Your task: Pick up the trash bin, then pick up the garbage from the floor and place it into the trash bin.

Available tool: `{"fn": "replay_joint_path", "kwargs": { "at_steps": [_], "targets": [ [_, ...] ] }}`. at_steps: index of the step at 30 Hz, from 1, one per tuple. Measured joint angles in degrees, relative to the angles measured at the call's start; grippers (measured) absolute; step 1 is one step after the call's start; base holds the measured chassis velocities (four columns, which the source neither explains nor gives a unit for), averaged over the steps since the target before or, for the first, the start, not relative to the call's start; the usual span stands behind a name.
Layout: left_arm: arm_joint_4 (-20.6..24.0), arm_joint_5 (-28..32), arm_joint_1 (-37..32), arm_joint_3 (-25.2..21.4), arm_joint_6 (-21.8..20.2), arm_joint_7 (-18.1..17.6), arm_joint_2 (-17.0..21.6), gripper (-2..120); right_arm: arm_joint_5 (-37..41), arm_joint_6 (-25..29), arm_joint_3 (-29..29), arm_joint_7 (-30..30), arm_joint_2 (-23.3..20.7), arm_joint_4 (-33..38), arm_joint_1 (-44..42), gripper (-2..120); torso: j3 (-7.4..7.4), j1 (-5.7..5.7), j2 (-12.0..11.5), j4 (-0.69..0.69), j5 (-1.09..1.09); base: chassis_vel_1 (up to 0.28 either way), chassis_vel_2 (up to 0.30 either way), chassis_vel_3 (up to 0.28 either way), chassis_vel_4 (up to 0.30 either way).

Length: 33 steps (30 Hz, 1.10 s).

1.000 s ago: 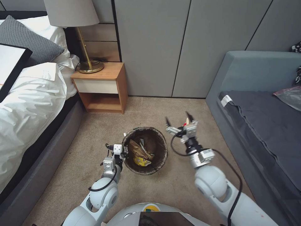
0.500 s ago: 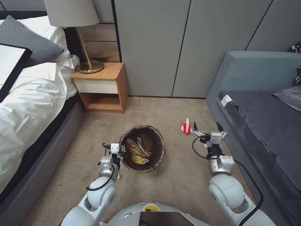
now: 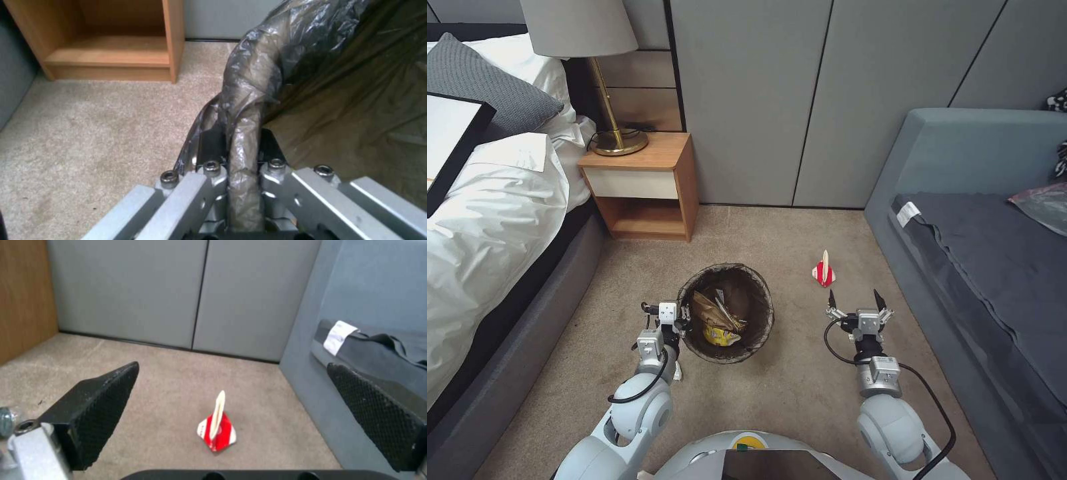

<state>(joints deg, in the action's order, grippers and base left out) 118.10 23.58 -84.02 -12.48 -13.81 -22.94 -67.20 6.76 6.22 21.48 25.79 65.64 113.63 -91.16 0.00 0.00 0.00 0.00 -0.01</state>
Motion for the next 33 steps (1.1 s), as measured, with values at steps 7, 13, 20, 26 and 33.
{"fn": "replay_joint_path", "kwargs": {
  "at_steps": [7,13,20,26,33],
  "targets": [
    [0.0,0.07,0.05,-0.12,0.04,-0.02,-0.15,2,-0.02,-0.14,-0.19,-0.12,0.33,-0.48,0.38,100,0.0,0.0,0.0,0.0,0.0,0.0,0.0,0.0,0.0],
    [0.01,0.18,0.1,-0.17,0.06,-0.02,-0.14,2,-0.05,-0.22,-0.25,-0.15,0.6,-0.76,0.61,100,0.0,0.0,0.0,0.0,0.0,0.0,0.0,0.0,0.0],
    [0.09,0.27,0.1,-0.19,0.07,-0.02,-0.11,2,0.04,-0.43,-0.36,-0.15,0.74,-0.76,0.88,100,-0.01,-0.01,0.0,-0.01,0.01,-0.048,0.045,0.037,-0.04],
    [0.18,0.29,0.07,-0.34,0.08,-0.03,-0.09,2,0.24,-0.7,-0.55,-0.12,0.72,-0.7,1.09,100,0.0,0.0,0.0,0.01,0.0,-0.12,0.15,0.141,-0.143],
    [0.21,0.31,0.06,-0.36,0.1,-0.01,-0.1,2,0.29,-0.87,-0.77,-0.09,0.73,-0.79,1.31,100,0.0,0.0,0.0,-0.01,0.02,-0.147,0.147,0.152,-0.141]
  ]
}}
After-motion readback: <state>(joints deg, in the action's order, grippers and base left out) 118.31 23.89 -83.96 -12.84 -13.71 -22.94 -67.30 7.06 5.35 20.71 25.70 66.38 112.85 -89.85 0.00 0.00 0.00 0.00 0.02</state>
